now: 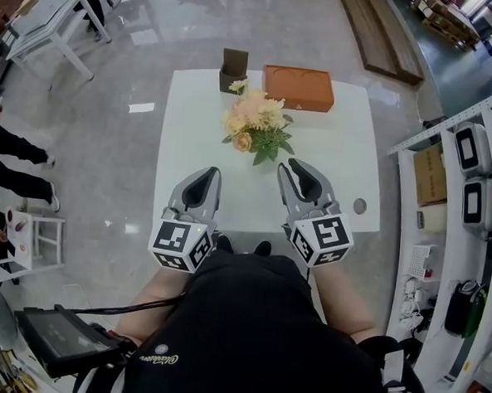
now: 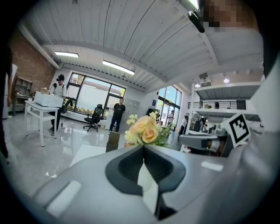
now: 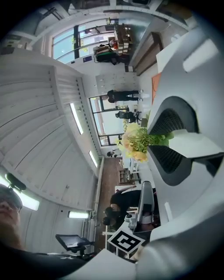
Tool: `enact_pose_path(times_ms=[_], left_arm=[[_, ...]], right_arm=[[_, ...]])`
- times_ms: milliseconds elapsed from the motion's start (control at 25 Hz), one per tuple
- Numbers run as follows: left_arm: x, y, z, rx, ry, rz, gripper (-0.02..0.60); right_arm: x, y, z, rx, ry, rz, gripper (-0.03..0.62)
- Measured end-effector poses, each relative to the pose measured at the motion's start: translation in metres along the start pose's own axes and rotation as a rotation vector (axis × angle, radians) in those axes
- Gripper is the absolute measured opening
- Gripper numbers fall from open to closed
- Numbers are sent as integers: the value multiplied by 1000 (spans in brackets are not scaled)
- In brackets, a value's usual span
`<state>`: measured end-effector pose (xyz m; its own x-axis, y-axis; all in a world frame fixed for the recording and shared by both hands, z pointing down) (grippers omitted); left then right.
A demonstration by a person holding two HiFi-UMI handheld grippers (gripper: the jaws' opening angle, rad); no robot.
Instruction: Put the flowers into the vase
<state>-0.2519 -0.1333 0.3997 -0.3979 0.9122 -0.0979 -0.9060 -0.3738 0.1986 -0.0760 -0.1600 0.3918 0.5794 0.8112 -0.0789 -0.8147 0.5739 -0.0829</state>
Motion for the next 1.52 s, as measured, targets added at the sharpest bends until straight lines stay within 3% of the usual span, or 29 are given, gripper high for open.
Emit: enact_pose_path(times_ms=[120,320,1520], left_arm=[[-1,-2,-2,-6,-3,2,6],[-1,-5,-4,-14,-8,6,6],[-4,-3,-3,4,4,10,6]], right_arm=[[2,4,-5,28,-27,9,73],[6,5,-6,14,-41,23,2],[-1,-2,1,-19,7,48,-2]])
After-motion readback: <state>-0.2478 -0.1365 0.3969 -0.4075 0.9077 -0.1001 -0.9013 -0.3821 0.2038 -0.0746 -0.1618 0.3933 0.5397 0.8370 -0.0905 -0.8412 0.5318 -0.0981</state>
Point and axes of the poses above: the fingertips, and each gripper's own axes: x backward along the fingers, y to its left, z out of its underside, the point moved 4 cm from there along x, backward along the fingers, and after that the axes turned 7 degrees about -y, right-handed, at the moved point
